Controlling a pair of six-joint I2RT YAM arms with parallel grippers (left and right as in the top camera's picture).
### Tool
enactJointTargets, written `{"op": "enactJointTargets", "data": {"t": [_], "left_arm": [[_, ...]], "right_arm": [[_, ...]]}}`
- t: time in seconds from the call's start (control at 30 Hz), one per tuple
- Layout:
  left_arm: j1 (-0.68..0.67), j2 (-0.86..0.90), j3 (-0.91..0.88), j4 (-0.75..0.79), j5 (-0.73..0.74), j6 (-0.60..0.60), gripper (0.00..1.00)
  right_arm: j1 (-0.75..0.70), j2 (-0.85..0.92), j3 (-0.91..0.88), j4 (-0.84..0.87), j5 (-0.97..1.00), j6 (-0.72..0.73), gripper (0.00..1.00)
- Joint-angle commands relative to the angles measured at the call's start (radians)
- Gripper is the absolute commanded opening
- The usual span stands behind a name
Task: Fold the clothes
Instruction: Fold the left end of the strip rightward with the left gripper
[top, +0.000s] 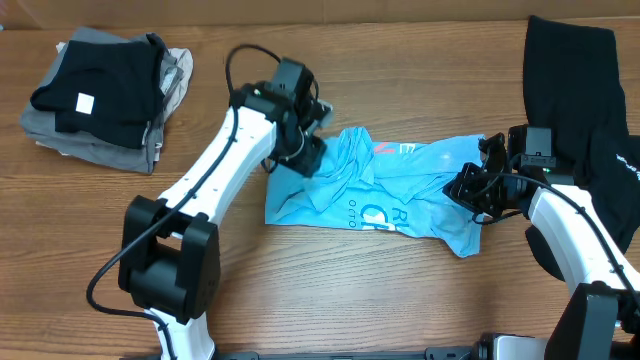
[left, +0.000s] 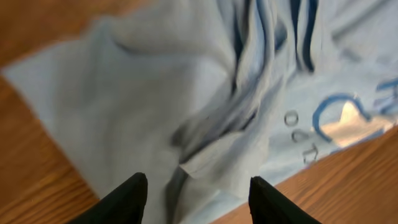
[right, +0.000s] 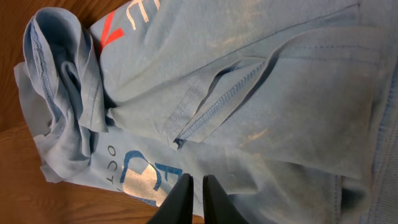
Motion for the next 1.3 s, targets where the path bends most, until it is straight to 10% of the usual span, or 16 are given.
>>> {"op": "enactJointTargets", "data": {"t": [0.0,0.9,1.1,1.27], "left_arm": [[-0.029,0.01,-0.083,0.053,0.062,0.108,0.56],[-0.037,0.01,-0.224,0.214,-0.023,0.039,0.62],[-0.039,0.01,-0.237,0.228,0.013,0.035,0.49],[-0.039,0.01,-0.236,0.241,0.013,0.007,0.11]], "right_arm": [[0.004,-0.005,-0.005,0.002,0.001,0.001,0.1],[0.004,-0.005,-0.005,-0.013,0.002,-0.003,0.12],[0.004,-0.005,-0.005,-0.013,0.002,-0.003,0.12],[0.004,-0.005,-0.005,-0.012,0.002,-0.003,0.12]]}}
